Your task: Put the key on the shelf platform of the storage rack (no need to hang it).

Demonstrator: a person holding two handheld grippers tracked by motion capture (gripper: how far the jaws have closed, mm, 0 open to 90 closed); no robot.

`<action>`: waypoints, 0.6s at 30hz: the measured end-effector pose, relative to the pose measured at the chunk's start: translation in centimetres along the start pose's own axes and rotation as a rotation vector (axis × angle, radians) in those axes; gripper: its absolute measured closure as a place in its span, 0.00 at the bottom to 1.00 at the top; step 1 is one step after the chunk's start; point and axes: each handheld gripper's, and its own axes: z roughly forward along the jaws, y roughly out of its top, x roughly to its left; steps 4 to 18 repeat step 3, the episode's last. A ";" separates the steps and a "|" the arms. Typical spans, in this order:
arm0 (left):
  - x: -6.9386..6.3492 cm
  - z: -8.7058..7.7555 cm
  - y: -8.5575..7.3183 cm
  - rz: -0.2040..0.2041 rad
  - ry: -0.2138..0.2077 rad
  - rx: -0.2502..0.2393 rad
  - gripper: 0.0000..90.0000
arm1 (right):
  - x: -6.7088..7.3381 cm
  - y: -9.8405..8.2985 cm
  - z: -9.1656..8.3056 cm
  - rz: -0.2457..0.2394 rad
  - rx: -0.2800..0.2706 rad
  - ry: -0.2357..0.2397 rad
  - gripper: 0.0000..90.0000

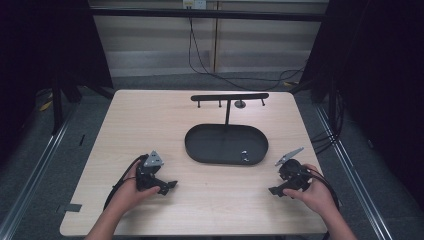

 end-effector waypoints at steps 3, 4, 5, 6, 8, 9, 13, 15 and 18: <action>0.0 0.0 0.0 -0.001 0.000 -0.001 0.00 | 0.1 0.0 0.0 0.005 0.004 0.002 0.32; 0.0 0.0 0.0 -0.001 0.000 -0.001 0.00 | 0.1 0.0 0.0 0.005 0.004 0.002 0.32; 0.0 0.0 0.0 -0.001 0.000 -0.001 0.00 | 0.1 0.0 0.0 0.005 0.004 0.002 0.32; 0.0 0.0 0.0 -0.001 0.000 -0.001 0.00 | 0.1 0.0 0.0 0.005 0.004 0.002 0.32; 0.0 0.0 0.0 -0.001 0.000 -0.001 0.00 | 0.1 0.0 0.0 0.005 0.004 0.002 0.32; 0.0 0.0 0.0 -0.001 0.000 -0.001 0.00 | 0.1 0.0 0.0 0.005 0.004 0.002 0.32; 0.0 0.0 0.0 -0.001 0.000 -0.001 0.00 | 0.1 0.0 0.0 0.005 0.004 0.002 0.32; 0.0 0.0 0.0 -0.001 0.000 -0.001 0.00 | 0.1 0.0 0.0 0.005 0.004 0.002 0.32; 0.0 0.0 0.0 -0.001 0.000 -0.001 0.00 | 0.1 0.0 0.0 0.005 0.004 0.002 0.32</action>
